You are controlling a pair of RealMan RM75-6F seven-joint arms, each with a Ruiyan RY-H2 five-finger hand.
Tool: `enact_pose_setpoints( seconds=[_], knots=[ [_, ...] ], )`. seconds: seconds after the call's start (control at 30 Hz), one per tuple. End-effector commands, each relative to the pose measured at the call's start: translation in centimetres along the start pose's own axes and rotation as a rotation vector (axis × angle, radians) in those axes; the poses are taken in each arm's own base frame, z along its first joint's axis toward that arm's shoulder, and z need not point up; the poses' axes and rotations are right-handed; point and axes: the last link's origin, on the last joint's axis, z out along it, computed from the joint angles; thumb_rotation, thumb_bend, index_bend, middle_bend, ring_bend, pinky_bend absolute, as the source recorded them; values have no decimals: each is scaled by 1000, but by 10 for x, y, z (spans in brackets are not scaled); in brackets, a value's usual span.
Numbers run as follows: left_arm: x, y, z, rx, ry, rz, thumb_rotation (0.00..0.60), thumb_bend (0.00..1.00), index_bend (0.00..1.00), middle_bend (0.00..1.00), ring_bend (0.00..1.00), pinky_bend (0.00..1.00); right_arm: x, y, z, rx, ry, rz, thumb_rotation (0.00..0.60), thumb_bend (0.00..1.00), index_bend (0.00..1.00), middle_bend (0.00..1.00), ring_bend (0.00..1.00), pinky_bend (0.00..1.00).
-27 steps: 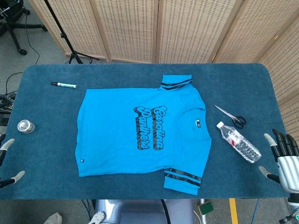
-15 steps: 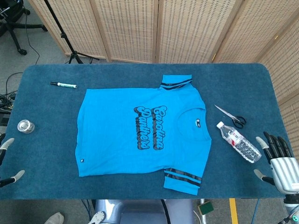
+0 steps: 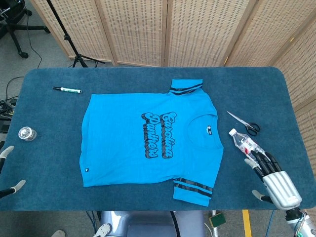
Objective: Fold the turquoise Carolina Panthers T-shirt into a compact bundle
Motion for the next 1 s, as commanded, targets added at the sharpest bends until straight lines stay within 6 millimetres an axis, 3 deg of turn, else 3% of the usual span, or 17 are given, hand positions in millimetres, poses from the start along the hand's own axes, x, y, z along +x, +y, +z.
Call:
enact_pose_setpoints(
  seconds=[0.03,0.43,1.0],
  knots=[
    [0,0,0,1,-1,1,600,102,0,0,0,0,-19,-18,5,130,-63,-12,600,0,196,0,0,0],
    [-3,1,1,4,-13,11,600,103,0,0,0,0,-67,-44,22,287,-174,-104,600,0,280,24,0,0],
    [-4,3,0,2,-23,11,600,103,0,0,0,0,-92,-67,30,360,-206,-120,600,2,354,53,0,0]
  ],
)
